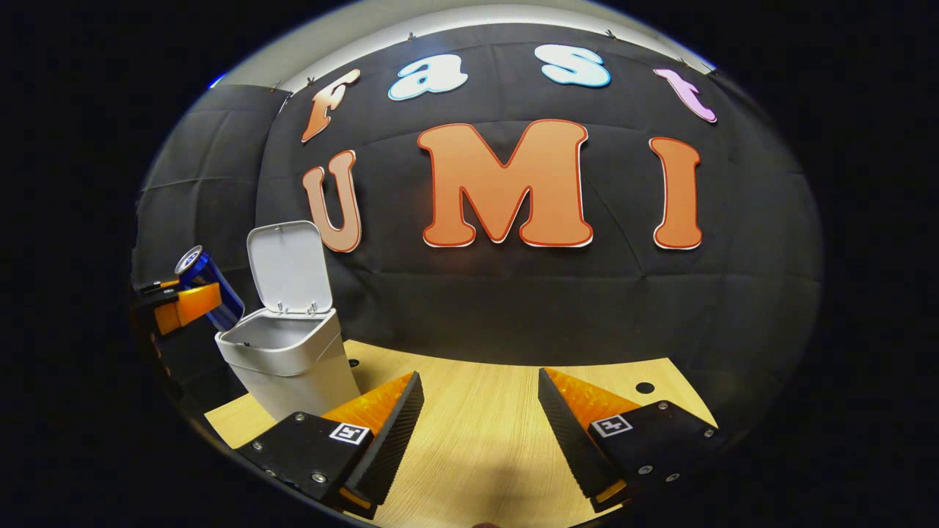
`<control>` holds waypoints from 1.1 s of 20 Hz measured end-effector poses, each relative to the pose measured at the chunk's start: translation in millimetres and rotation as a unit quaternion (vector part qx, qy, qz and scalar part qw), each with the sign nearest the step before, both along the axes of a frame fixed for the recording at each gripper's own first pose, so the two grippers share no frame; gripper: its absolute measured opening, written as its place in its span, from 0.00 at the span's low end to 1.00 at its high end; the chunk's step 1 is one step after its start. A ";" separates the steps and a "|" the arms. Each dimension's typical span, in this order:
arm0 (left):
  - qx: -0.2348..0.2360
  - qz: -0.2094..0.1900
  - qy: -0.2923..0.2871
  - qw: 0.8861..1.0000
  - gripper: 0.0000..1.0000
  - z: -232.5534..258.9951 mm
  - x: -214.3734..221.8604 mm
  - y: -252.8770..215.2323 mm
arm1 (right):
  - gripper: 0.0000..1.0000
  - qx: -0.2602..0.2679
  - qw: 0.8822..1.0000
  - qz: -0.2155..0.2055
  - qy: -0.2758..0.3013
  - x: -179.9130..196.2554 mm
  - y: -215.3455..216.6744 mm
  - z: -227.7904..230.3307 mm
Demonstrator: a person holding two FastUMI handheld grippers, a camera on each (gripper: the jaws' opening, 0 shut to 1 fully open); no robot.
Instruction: Press the lid of the desktop garbage bin to open it, pick up the crumpled paper on the desktop and throw it into the bin, then pick up the pop can on the desktop and drop it into the bin, and finally close the garbage bin lid.
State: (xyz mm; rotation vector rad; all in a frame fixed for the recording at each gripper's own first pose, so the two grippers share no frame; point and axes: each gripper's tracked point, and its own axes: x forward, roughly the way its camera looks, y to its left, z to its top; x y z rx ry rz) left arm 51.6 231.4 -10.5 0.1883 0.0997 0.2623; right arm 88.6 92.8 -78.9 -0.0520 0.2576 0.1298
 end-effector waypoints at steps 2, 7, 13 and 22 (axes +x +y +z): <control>-0.006 0.005 0.001 1.000 0.79 -6.1 17.1 14.3 | 0.94 -0.005 1.000 -0.009 0.000 -2.2 -6.0 0.9; -0.011 0.007 0.024 1.000 0.80 -36.4 52.6 39.3 | 0.94 -0.014 0.999 -0.047 0.001 -7.4 -28.9 0.9; -0.011 0.002 0.037 0.999 0.81 -62.2 87.2 52.3 | 0.94 -0.018 0.996 -0.087 0.005 -18.9 -56.3 0.9; -0.033 -0.006 0.014 0.999 0.93 -51.3 101.4 42.8 | 0.93 -0.024 0.992 -0.122 -0.002 -30.7 -85.8 9.0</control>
